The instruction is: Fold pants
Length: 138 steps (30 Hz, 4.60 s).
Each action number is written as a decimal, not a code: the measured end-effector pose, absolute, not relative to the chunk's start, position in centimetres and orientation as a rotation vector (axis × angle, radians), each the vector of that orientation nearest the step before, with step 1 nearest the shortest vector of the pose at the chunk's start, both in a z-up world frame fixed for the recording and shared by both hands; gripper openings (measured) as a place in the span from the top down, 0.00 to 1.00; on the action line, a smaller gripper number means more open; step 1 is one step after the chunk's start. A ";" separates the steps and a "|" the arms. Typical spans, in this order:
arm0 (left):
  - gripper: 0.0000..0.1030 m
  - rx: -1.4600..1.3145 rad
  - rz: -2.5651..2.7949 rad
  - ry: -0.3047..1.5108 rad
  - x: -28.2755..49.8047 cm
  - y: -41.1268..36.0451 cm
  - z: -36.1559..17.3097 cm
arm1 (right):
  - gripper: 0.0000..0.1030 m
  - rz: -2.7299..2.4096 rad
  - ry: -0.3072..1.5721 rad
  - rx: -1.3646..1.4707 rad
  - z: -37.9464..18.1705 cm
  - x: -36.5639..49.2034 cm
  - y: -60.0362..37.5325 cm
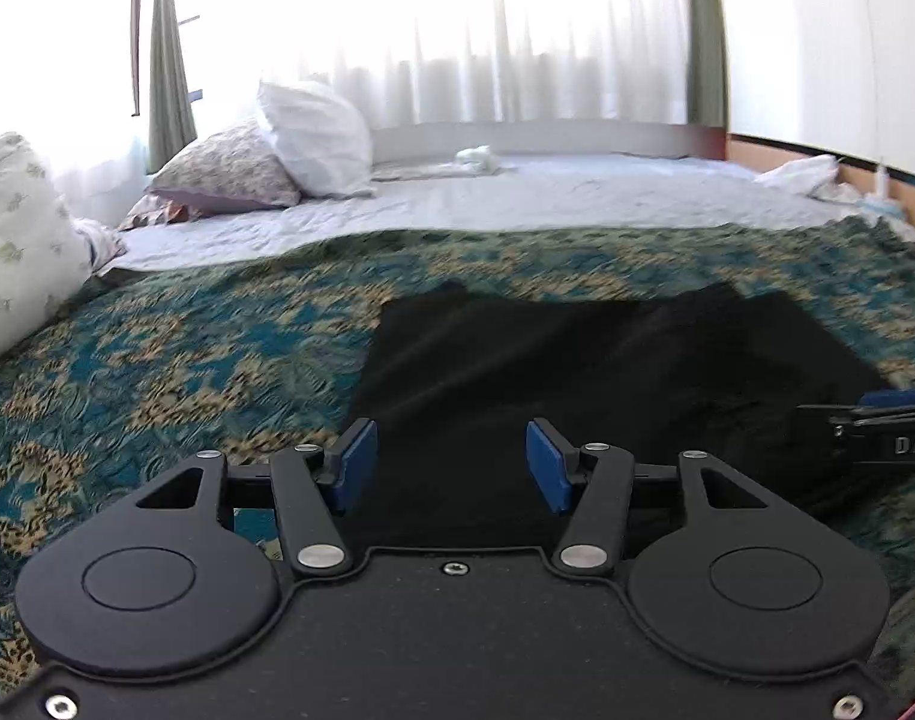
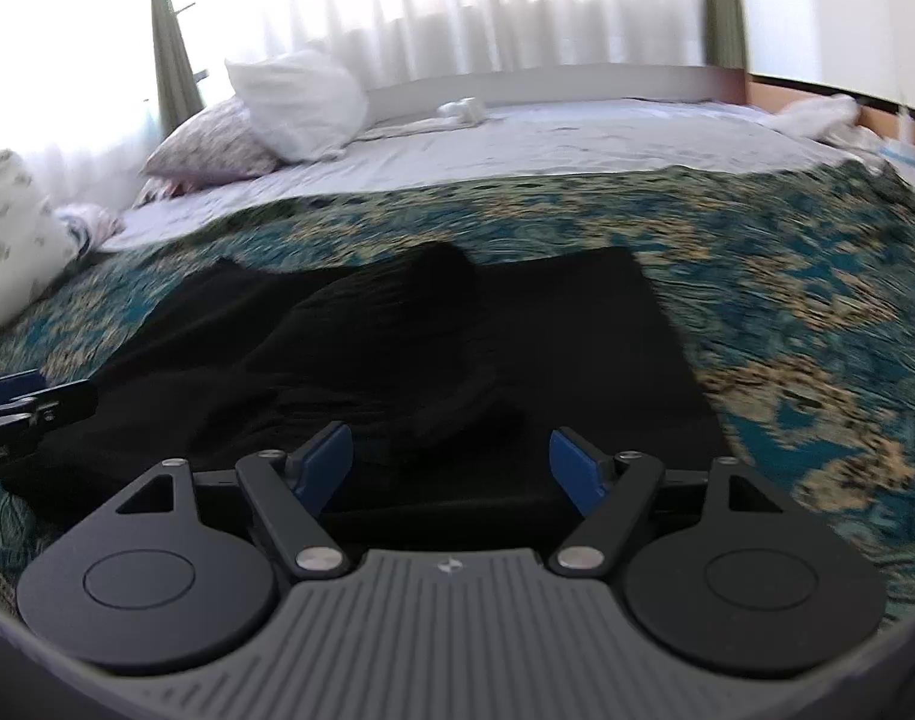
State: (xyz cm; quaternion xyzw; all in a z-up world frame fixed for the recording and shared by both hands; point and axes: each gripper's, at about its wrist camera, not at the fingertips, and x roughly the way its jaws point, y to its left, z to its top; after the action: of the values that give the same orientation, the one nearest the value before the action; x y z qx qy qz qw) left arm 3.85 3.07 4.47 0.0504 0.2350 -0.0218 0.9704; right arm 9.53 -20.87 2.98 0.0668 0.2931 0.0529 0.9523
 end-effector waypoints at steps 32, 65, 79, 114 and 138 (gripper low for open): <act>0.45 0.103 -0.115 0.476 4.3 1.7 1.3 | 0.23 -0.005 0.552 0.091 2.8 10.4 -20.4; 0.42 -0.010 -0.144 0.430 3.9 1.9 3.9 | 0.75 -0.017 0.448 0.144 7.0 13.5 -21.7; 0.40 0.075 -0.128 0.500 3.0 0.9 1.5 | 0.73 -0.155 0.488 0.087 2.9 11.8 -25.6; 0.85 0.061 -0.139 0.467 0.0 2.3 3.1 | 0.34 -0.091 0.362 -0.040 4.1 8.8 -21.7; 0.93 0.123 -0.264 0.543 13.0 -0.4 6.4 | 0.45 -0.169 0.487 -0.201 0.4 10.6 -19.9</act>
State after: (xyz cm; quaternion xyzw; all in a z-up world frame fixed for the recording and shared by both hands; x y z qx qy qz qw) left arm 13.00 -0.36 6.36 0.0606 0.2672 -0.1301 0.9529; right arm 10.65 -19.89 0.38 -0.0994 0.2405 -0.0833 0.9619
